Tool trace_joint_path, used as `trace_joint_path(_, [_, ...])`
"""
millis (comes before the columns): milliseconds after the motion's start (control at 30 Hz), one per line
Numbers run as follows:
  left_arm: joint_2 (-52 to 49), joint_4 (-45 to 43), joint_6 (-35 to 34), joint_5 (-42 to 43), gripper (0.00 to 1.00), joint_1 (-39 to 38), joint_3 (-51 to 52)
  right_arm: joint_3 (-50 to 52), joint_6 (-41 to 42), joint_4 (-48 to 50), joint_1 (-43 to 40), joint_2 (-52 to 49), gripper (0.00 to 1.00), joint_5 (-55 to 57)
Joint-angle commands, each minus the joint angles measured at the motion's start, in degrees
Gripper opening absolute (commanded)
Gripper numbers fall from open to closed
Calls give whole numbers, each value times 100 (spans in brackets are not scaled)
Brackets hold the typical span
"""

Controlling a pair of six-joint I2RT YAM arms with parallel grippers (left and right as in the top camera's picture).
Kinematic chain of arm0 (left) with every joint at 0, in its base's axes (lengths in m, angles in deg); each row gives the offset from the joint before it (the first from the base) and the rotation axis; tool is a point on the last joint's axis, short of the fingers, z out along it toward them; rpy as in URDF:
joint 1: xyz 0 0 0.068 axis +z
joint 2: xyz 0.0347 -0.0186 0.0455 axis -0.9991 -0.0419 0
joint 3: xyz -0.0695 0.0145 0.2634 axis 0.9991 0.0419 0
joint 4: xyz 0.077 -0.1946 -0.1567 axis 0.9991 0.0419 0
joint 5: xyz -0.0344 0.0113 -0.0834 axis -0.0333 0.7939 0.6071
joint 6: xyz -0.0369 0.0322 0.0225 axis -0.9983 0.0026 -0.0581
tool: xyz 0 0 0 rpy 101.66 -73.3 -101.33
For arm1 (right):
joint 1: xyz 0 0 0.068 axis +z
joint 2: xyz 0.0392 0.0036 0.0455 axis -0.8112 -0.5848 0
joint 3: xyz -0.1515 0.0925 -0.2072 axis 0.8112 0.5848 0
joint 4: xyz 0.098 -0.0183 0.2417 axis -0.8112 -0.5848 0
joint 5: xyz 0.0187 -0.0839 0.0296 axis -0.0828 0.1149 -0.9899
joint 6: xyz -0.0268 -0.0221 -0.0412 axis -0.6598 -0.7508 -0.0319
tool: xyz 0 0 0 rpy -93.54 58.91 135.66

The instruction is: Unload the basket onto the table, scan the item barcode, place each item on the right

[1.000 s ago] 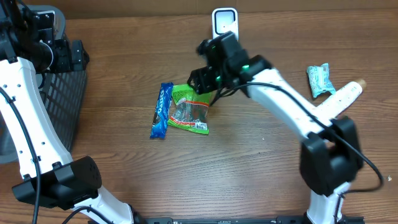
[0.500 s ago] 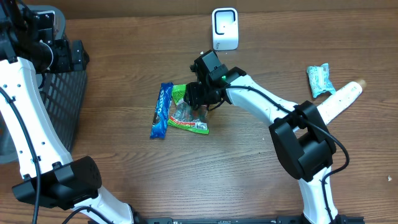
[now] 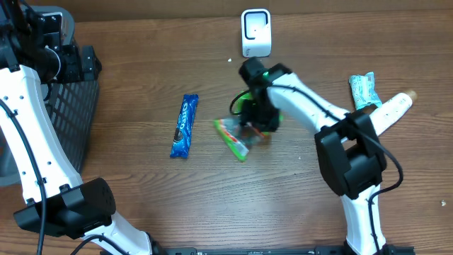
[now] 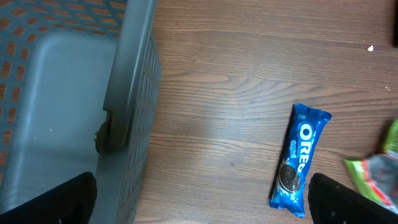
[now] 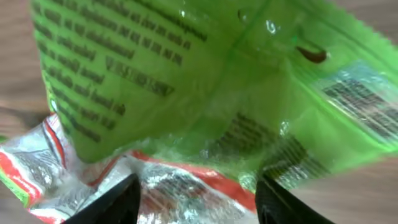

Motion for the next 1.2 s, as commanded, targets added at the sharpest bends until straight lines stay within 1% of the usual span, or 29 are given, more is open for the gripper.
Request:
trace_joint_path(0, [107, -2, 122, 61, 100, -48, -11, -841, -1397, -726, -223, -26, 63, 210])
trace_joint_path(67, [107, -2, 122, 61, 100, -48, -11, -1340, -1895, -1207, -326, -22, 68, 212])
trace_joint_path(133, [107, -2, 122, 59, 100, -48, -11, -1777, -2363, -1412, -466, -15, 76, 212])
trace_joint_path(167, [107, -2, 122, 59, 99, -48, -11, -1910, -2583, -1405, -538, -15, 81, 210])
trace_joint_path(200, [107, -2, 122, 61, 99, -48, -11, -2020, -2870, -1353, -638, -15, 91, 210])
trace_joint_path(267, [107, -2, 122, 61, 100, -48, -11, -2024, -3279, -1220, -820, -15, 99, 205])
trace_joint_path(300, [107, -2, 122, 61, 99, -48, -11, -1993, -3508, -1174, -929, -24, 100, 173])
trace_joint_path(467, [107, -2, 122, 61, 100, -48, -11, -1486, -5056, -964, -1497, -94, 100, -925])
trace_joint_path(567, [107, -2, 122, 61, 100, -48, -11, -1054, -5672, -708, -1725, -94, 100, -1375])
trace_joint_path(633, [107, -2, 122, 59, 100, -48, -11, -809, -5941, -529, -1812, -94, 100, -1576])
trace_joint_path(800, [107, -2, 122, 61, 100, -48, -11, -308, -6087, -4, -1845, -94, 100, -1624])
trace_joint_path(900, [107, -2, 122, 61, 99, -48, -11, -61, -6321, 286, -1779, -103, 100, -1816])
trace_joint_path(1033, [107, -2, 122, 61, 100, -48, -11, 205, -6317, 750, -1683, -136, 100, -1926])
trace_joint_path(1167, [107, -2, 122, 61, 100, -48, -11, 249, -6319, 852, -1578, -234, 100, -2061])
